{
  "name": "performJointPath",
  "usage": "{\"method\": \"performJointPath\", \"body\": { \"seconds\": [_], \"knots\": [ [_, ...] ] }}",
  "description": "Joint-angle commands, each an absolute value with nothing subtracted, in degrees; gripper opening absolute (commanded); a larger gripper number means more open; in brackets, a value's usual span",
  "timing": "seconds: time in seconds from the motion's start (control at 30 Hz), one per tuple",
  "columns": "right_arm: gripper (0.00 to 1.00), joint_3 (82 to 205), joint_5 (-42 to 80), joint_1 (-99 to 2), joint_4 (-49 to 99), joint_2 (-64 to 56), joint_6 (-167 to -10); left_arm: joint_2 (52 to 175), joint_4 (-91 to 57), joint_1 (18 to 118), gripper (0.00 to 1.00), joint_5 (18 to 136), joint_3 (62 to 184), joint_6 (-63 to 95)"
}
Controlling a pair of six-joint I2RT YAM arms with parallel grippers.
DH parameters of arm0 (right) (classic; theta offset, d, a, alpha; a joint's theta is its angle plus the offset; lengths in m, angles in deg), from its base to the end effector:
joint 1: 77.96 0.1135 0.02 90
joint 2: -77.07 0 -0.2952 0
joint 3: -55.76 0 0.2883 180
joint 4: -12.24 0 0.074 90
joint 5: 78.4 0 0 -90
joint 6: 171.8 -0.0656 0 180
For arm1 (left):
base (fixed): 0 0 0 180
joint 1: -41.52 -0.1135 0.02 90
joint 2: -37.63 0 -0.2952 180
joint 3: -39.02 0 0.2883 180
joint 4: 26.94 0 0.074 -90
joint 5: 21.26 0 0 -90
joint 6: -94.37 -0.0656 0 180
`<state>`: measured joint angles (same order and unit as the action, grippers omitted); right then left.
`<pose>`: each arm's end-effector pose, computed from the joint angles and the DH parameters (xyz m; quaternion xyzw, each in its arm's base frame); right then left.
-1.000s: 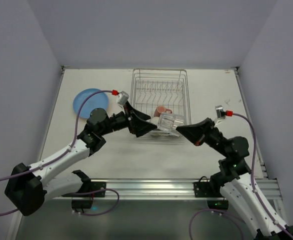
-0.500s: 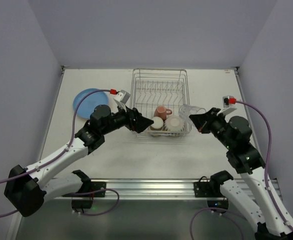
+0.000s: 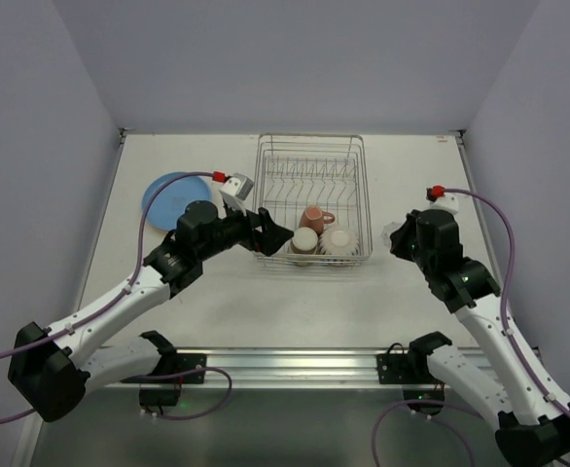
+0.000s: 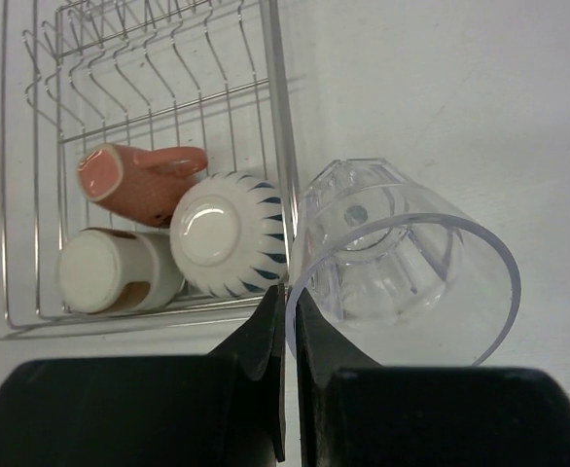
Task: Unload the mixed dishes from the dish rack
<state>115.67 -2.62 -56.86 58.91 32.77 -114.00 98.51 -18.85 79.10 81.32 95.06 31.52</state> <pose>0.1964 0.0585 0.3263 0.1442 0.8540 0.1227 0.4847 0.2276 -0.1932 0.3162 0.1386 0.7681 -0.4039 0.4772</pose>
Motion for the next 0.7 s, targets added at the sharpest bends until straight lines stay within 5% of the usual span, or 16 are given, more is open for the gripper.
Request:
{"method": "performJointPath", "body": {
  "seconds": [0.0, 0.67],
  "knots": [
    [0.0, 119.36, -10.36, -56.78, 58.97, 31.54, -112.21, 98.36, -18.18, 79.14, 1.0, 80.34, 97.17, 29.59],
    [0.0, 120.23, -9.41, -56.87, 59.5, 21.62, -108.08, 100.56, -16.77, 79.14, 1.0, 79.2, 98.31, 28.27]
  ]
}}
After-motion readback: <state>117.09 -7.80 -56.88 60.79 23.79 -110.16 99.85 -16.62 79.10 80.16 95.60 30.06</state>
